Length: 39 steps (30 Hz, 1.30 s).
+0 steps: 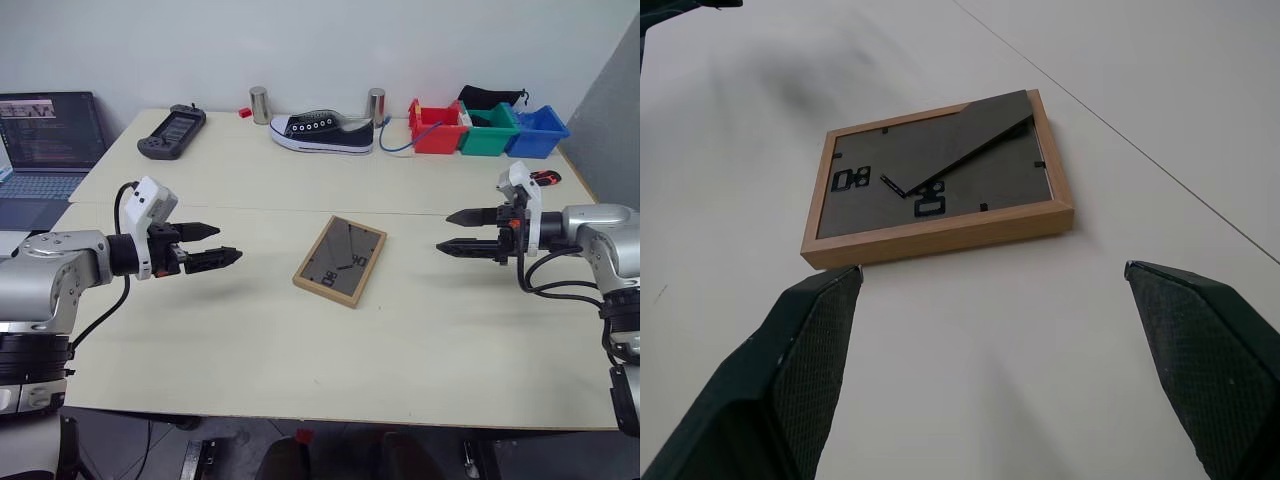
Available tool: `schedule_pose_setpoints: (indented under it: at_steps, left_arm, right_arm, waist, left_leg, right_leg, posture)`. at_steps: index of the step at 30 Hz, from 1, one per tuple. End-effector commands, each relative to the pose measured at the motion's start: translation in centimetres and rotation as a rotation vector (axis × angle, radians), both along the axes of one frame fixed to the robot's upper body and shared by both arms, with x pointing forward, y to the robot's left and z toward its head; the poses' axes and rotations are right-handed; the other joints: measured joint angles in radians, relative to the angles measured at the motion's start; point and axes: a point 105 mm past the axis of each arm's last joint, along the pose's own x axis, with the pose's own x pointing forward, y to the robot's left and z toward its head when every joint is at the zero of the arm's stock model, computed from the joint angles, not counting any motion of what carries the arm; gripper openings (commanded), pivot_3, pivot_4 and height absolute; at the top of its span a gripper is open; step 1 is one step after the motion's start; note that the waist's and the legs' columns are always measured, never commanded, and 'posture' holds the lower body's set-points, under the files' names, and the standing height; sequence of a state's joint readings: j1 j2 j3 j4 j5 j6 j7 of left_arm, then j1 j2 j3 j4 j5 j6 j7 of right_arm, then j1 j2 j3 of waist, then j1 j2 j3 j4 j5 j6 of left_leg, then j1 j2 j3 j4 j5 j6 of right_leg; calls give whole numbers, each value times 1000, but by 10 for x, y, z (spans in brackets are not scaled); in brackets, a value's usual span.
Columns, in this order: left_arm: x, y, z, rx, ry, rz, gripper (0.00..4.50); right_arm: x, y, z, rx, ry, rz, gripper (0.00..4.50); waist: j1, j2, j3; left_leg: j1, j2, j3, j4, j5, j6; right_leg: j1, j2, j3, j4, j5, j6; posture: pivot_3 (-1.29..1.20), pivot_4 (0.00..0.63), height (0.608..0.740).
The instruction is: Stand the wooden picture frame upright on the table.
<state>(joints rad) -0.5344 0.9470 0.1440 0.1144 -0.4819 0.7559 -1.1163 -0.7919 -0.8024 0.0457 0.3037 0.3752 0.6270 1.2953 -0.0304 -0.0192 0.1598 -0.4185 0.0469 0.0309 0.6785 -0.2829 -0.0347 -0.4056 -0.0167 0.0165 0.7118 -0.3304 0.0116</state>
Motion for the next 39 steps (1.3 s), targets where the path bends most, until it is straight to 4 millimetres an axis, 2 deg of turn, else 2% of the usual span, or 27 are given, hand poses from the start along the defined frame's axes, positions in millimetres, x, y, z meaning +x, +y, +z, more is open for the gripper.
schedule_pose_setpoints:
  at_steps: [1,2,5,8,9,10,11,15,16,20,22,23,30,39]
  left_arm:
    - [-2,-1,12,8,-39,-22,4321]
    - [-1,-1,11,8,-39,-23,4141]
    - [1,-5,-6,65,-42,-65,3591]
    - [5,-10,-14,76,-42,-96,2902]
    - [8,-13,-18,84,-44,-111,2857]
    - [10,-17,-22,86,-41,-128,2448]
    - [13,-20,-25,89,-38,-144,2375]
    - [25,-34,-39,112,-33,-204,1558]
    - [28,-36,-41,115,-34,-212,1316]
    - [36,-49,-48,121,-35,-257,576]
    - [39,-58,-52,122,-37,-282,97]
    - [40,-60,-54,122,-38,-288,41]
    - [44,-71,-57,122,-54,-325,41]
    - [38,-79,-73,185,-17,-377,41]
  right_arm:
    - [-4,4,8,1,-33,24,4091]
    - [-3,4,7,7,-26,17,4018]
    - [0,11,-2,-7,-22,26,3302]
    - [3,16,-6,-18,-29,35,2519]
    - [4,17,-9,-30,-33,38,2455]
    - [7,18,-13,-48,-37,30,2045]
    - [10,19,-18,-69,-39,26,1923]
    - [25,26,-40,-154,-81,-3,1042]
    - [28,28,-43,-164,-88,-12,699]
    - [42,31,-54,-218,-114,-60,10]
    - [48,34,-61,-250,-126,-80,0]
    - [50,34,-62,-257,-130,-86,0]
    - [63,46,-62,-231,-150,-120,0]
    - [70,69,-63,-204,-154,-97,0]
  waist:
    - [0,0,0]
    - [0,0,0]
    - [0,0,0]
    - [0,0,0]
    - [0,0,0]
    - [0,0,0]
    - [0,0,0]
    - [0,0,0]
    - [-1,0,0]
    - [-4,0,0]
    - [-5,0,0]
    - [-6,0,0]
    - [-17,0,0]
    - [-28,0,0]
  left_leg:
    - [0,0,0,0,0,0]
    - [0,0,0,0,0,0]
    - [0,0,0,0,0,0]
    - [0,0,0,0,0,0]
    - [0,0,0,0,0,0]
    - [-1,0,0,1,0,0]
    - [-1,0,0,1,0,0]
    - [-1,-1,0,1,0,0]
    - [-1,-1,0,2,0,0]
    - [-1,0,1,2,0,0]
    - [-1,0,1,2,0,0]
    - [-1,0,1,1,0,0]
    - [-1,0,0,1,0,0]
    - [0,0,-1,1,0,-1]
  right_leg:
    - [0,0,0,0,0,0]
    - [0,0,0,0,0,0]
    - [0,0,0,0,0,0]
    - [0,0,0,0,0,0]
    - [0,0,0,0,0,0]
    - [-1,0,0,0,0,0]
    - [-1,0,0,1,0,0]
    - [0,0,0,1,0,0]
    - [0,0,0,1,0,0]
    - [-1,0,0,2,0,0]
    - [-1,0,-1,2,0,0]
    - [-1,0,0,2,0,0]
    - [-1,0,-1,3,0,0]
    - [-1,0,-2,4,0,0]
  posture:
    - [0,150,740]
    - [0,150,740]
    - [0,150,740]
    - [0,150,740]
    - [0,150,740]
    - [0,150,740]
    - [0,150,740]
    - [0,150,740]
    - [0,150,740]
    - [0,150,740]
    - [0,150,740]
    - [0,150,740]
    - [0,150,740]
    - [0,150,740]
